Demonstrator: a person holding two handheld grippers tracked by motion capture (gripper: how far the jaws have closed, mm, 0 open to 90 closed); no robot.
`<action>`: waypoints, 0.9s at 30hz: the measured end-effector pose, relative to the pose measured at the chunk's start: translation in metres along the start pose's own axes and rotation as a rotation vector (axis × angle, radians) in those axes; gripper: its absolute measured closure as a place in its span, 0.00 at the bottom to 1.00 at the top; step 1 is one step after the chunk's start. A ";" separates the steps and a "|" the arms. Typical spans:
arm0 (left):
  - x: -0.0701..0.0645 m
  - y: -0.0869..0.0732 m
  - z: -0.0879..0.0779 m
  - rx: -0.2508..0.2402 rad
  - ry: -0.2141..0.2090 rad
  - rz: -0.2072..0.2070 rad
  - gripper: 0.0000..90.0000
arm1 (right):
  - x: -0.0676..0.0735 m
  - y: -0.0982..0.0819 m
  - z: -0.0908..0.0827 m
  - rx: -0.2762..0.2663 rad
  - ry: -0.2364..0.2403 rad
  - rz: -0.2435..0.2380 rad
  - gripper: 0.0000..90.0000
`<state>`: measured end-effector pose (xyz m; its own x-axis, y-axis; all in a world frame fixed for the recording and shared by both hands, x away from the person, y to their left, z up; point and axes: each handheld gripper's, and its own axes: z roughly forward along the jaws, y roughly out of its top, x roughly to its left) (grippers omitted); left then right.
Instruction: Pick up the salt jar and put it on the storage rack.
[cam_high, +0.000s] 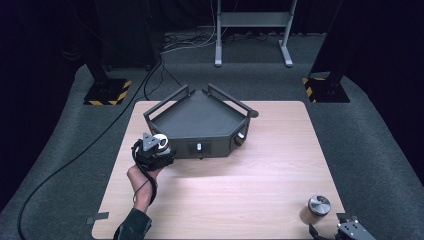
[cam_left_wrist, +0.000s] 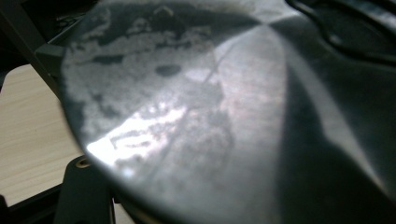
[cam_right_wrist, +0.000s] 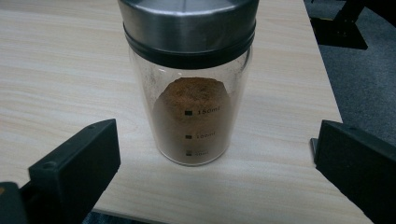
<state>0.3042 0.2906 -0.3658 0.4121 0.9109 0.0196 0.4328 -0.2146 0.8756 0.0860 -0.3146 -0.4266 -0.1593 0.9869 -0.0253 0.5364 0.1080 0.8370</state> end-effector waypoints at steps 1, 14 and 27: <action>0.000 0.001 0.000 0.000 -0.001 0.002 0.35 | 0.000 0.000 0.000 0.000 0.000 0.000 0.00; -0.001 0.009 -0.004 -0.014 -0.015 0.009 0.35 | 0.000 0.000 -0.001 -0.002 -0.004 -0.001 0.00; -0.003 0.017 -0.007 -0.028 -0.024 0.019 0.35 | 0.000 0.000 -0.001 0.001 -0.004 -0.001 0.00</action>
<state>0.3041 0.2867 -0.3476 0.4393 0.8980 0.0250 0.4023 -0.2216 0.8883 0.0855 -0.3150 -0.4261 -0.1564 0.9873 -0.0281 0.5370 0.1088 0.8365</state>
